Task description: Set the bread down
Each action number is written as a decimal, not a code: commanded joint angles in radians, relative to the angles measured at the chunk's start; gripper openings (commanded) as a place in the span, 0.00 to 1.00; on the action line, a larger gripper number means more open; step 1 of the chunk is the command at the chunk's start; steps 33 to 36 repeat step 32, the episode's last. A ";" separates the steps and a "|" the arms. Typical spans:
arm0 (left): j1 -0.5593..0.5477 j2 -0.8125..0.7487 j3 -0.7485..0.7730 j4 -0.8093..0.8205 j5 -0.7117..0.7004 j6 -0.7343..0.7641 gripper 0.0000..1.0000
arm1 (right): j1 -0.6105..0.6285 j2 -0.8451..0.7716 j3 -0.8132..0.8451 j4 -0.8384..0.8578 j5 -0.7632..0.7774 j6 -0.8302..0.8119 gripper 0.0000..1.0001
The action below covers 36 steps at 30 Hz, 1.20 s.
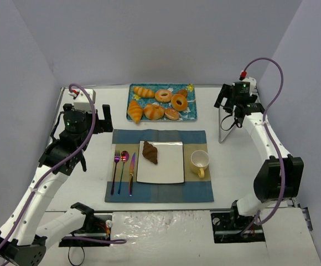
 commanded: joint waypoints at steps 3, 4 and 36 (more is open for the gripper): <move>-0.005 0.002 0.027 0.053 0.003 0.016 0.97 | 0.137 -0.260 -0.026 0.067 -0.107 -0.044 1.00; -0.005 0.003 0.027 0.053 0.004 0.015 0.97 | 0.155 -0.287 -0.031 0.078 -0.124 -0.039 1.00; -0.006 0.017 0.030 0.047 0.013 0.012 0.97 | 0.430 -0.443 -0.117 0.223 -0.199 -0.009 1.00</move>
